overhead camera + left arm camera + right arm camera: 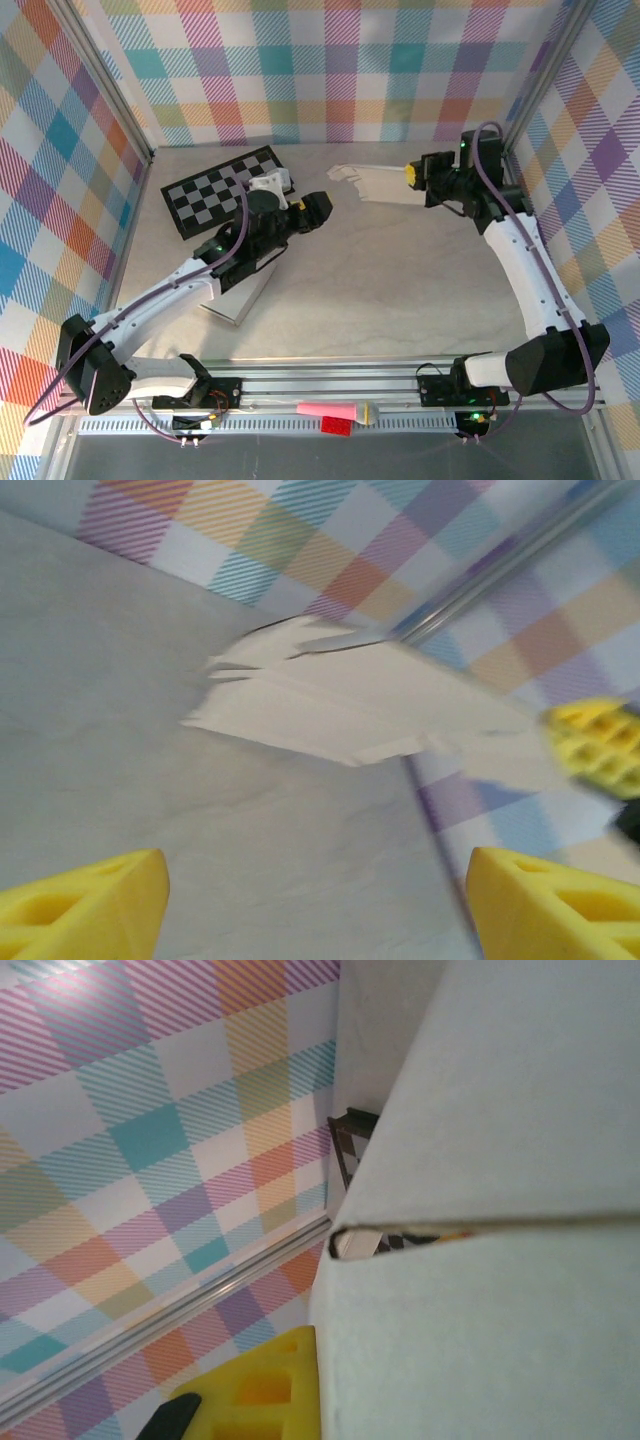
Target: Fold the paper box
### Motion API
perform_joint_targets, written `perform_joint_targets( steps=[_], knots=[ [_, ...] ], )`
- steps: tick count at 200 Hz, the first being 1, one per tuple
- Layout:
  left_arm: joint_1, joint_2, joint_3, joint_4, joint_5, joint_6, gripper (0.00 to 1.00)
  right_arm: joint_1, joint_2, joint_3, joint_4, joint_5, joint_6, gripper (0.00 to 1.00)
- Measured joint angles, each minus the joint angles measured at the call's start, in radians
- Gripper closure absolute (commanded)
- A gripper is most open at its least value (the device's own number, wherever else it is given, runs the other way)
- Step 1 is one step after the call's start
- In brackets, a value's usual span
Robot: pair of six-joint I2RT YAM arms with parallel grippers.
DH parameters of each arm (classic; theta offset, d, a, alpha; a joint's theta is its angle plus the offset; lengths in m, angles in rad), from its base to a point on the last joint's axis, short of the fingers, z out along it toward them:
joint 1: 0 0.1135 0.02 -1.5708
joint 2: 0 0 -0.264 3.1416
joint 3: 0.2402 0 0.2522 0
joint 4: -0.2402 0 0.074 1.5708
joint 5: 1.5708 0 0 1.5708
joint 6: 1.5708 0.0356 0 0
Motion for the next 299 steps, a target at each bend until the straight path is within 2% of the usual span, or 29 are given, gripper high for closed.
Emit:
perform_joint_targets(
  steps=[37,84,110,154,218,257,299],
  knots=[
    [0.022,0.039,-0.014,-0.085,0.027,0.378,0.17,-0.044,0.046,0.095,-0.143,-0.114,-0.06,1.0],
    [0.033,0.121,-0.007,-0.074,0.027,0.646,0.14,-0.088,0.076,0.143,-0.252,-0.214,-0.128,1.0],
    [0.043,0.181,0.024,-0.059,0.032,0.727,0.14,-0.105,0.082,0.169,-0.296,-0.259,-0.164,1.0],
    [0.084,0.208,0.061,-0.017,0.074,0.788,0.14,-0.129,0.084,0.197,-0.362,-0.32,-0.233,1.0],
    [0.098,0.253,0.163,-0.042,0.247,0.856,0.19,-0.159,0.122,0.217,-0.405,-0.39,-0.292,1.0],
    [0.098,0.312,0.234,-0.089,0.279,0.891,0.3,-0.17,0.153,0.239,-0.418,-0.424,-0.322,1.0],
    [0.098,0.356,0.284,-0.119,0.294,0.903,0.63,-0.182,0.154,0.239,-0.431,-0.441,-0.337,1.0]
  ],
)
